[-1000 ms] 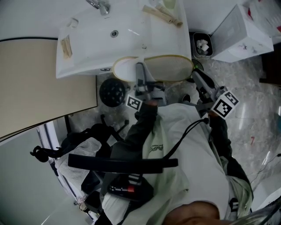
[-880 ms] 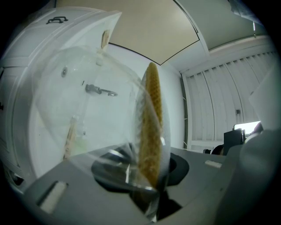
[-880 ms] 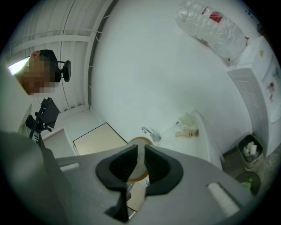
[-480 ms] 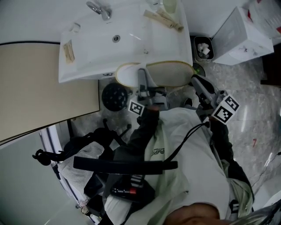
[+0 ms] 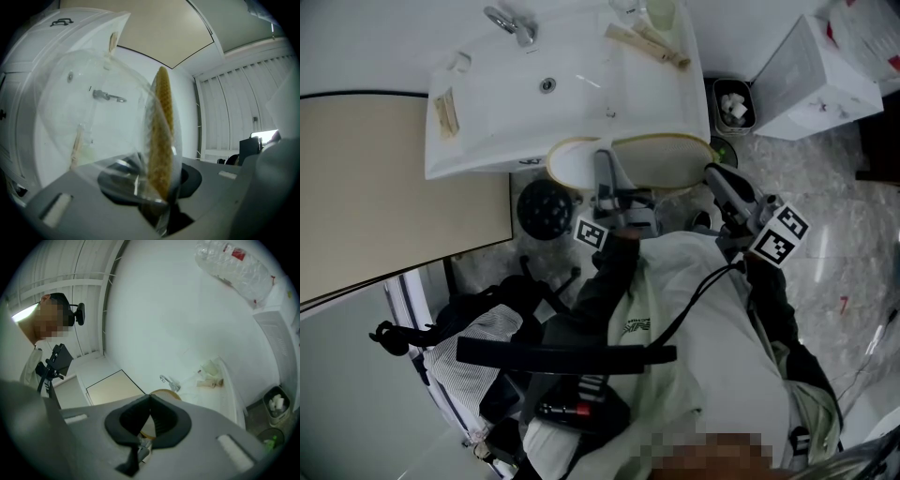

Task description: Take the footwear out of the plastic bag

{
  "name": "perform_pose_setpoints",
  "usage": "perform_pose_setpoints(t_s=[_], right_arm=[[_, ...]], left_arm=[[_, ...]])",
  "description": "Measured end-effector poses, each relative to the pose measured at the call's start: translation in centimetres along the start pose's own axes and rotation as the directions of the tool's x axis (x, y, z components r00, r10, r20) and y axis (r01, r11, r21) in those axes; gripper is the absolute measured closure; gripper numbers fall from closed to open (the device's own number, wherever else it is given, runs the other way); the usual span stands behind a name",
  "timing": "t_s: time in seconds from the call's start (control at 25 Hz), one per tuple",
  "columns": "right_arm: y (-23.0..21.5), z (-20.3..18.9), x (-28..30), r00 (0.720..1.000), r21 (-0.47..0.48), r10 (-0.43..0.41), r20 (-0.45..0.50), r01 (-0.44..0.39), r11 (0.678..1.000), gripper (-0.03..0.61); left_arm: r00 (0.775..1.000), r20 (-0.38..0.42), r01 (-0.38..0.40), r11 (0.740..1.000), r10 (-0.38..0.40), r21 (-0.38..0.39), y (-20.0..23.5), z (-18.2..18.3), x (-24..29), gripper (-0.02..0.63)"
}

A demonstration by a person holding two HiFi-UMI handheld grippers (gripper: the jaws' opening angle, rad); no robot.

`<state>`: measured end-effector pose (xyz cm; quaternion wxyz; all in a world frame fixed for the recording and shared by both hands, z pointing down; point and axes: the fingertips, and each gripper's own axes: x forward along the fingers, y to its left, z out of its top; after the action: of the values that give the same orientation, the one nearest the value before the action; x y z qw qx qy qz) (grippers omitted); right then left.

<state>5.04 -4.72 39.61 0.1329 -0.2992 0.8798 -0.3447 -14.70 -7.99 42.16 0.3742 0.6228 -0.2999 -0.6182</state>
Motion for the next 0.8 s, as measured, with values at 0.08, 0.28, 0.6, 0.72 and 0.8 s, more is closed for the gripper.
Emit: perform_pose_setpoints(t_s=[0.08,0.28,0.6,0.72,0.8], right_arm=[[-0.02,-0.13,0.02,1.000,0.000,-0.002,-0.003,0.002,1.000,0.577],[0.12,-0.45,-0.04,1.000,-0.007,-0.006,-0.014,0.006,1.000,0.577],[0.26,-0.62,-0.19,1.000,-0.009,-0.007,-0.015,0.007,1.000,0.577],[0.28,-0.67,-0.29,1.000,-0.008,-0.008,-0.016,0.008,1.000,0.577],[0.30,-0.73,-0.34,1.000,-0.008,-0.009,-0.017,0.009,1.000,0.577]], left_arm=[[1.000,-0.003,-0.001,1.000,0.001,0.000,0.03,-0.16,-0.02,0.506],[1.000,-0.010,-0.002,1.000,0.002,-0.002,-0.02,-0.45,-0.20,0.506],[1.000,-0.013,-0.001,1.000,0.001,-0.008,-0.14,-0.82,-0.41,0.506],[1.000,-0.015,-0.003,1.000,0.003,-0.009,-0.12,-0.91,-0.55,0.506],[1.000,-0.015,-0.004,1.000,0.004,-0.010,-0.13,-0.94,-0.61,0.506]])
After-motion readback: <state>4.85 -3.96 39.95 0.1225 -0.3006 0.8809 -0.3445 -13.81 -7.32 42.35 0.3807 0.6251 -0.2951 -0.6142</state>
